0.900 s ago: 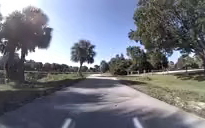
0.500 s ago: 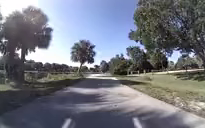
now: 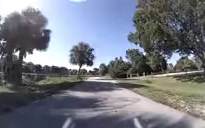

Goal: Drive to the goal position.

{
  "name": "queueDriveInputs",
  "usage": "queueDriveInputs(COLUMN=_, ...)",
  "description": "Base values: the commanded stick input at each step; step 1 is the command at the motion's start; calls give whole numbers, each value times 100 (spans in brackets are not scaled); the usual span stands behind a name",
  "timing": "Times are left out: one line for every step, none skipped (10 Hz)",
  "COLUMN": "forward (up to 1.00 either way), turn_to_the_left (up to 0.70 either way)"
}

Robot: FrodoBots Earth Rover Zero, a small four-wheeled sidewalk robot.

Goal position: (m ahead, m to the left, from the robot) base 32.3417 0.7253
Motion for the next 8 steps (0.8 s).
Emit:
queueDriveInputs(forward=70, turn_to_the_left=0)
queueDriveInputs(forward=70, turn_to_the_left=0)
queueDriveInputs(forward=70, turn_to_the_left=0)
queueDriveInputs(forward=70, turn_to_the_left=0)
queueDriveInputs(forward=70, turn_to_the_left=0)
queueDriveInputs(forward=70, turn_to_the_left=1)
queueDriveInputs(forward=70, turn_to_the_left=12)
queueDriveInputs(forward=70, turn_to_the_left=35)
